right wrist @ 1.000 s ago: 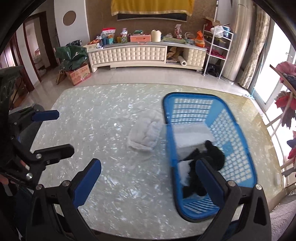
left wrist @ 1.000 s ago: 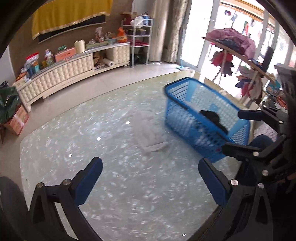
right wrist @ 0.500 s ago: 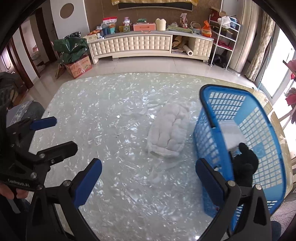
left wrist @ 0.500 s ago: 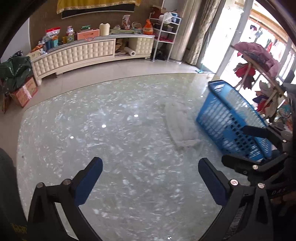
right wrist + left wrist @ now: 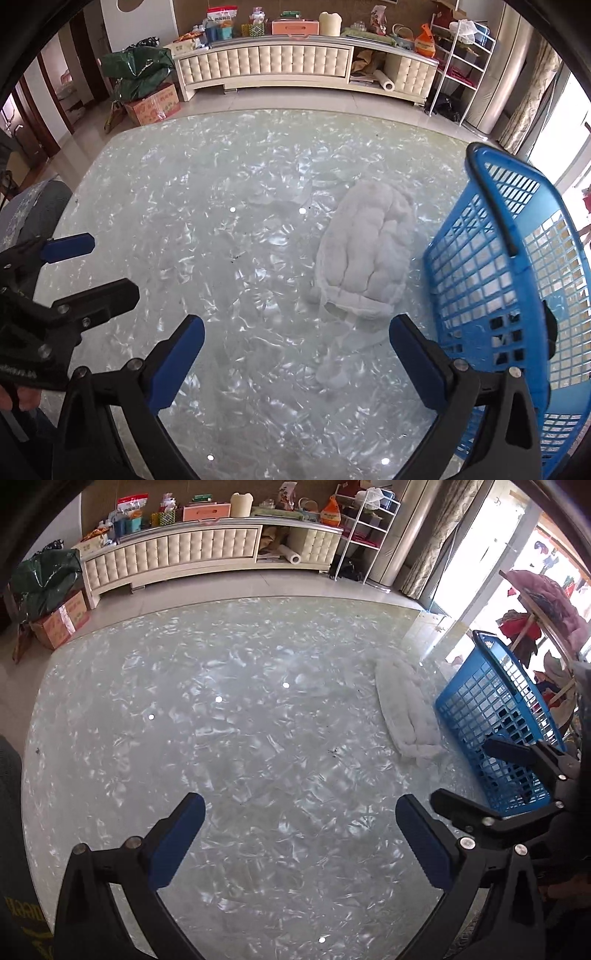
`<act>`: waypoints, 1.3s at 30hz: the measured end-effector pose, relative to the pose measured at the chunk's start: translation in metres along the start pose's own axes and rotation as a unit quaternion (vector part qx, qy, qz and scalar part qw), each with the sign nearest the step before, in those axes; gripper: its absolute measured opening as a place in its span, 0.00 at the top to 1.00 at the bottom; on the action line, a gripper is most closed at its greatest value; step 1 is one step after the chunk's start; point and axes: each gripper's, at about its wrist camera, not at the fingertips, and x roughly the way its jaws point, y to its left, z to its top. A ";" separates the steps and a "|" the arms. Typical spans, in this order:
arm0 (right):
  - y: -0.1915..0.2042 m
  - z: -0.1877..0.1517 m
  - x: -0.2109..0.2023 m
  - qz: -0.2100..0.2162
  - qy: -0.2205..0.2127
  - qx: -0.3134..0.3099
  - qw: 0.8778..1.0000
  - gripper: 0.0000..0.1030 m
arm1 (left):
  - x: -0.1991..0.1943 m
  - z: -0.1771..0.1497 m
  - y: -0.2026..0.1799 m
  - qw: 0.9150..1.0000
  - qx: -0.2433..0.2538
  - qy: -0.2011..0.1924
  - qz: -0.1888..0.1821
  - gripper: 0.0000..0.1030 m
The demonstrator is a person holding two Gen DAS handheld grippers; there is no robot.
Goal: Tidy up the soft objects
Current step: 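Move the right gripper to the white quilted pad on the table, then grasp the white quilted pad with the right gripper and lift it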
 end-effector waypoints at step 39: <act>-0.056 0.014 0.058 -0.037 0.021 0.054 0.998 0.63 | 0.049 0.005 0.035 0.997 -0.059 -0.013 0.050 0.00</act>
